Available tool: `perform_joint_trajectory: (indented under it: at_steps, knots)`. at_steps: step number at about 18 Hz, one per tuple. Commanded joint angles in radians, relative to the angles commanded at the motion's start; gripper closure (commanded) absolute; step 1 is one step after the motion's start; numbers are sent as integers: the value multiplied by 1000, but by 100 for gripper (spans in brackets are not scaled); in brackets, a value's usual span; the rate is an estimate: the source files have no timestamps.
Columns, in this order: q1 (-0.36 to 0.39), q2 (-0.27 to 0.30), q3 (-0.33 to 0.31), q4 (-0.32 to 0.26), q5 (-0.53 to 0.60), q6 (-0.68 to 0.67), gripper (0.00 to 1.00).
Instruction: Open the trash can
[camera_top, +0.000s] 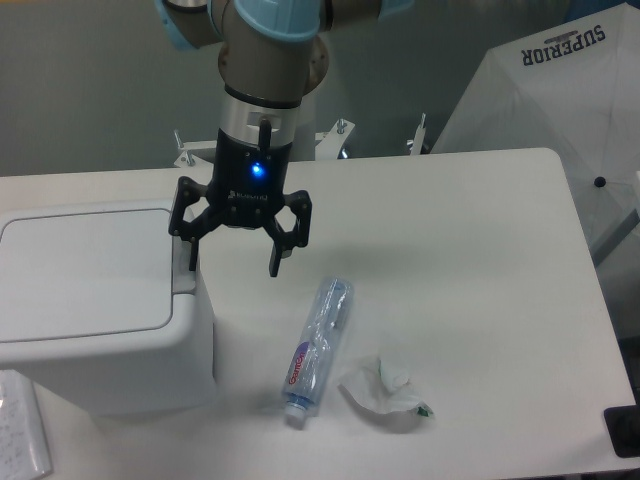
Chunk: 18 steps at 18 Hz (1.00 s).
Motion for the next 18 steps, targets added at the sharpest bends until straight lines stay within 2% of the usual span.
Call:
perform_joint_trajectory:
  at_steps: [18]
  knots:
    - [-2,-3,-8,2,3,2,0]
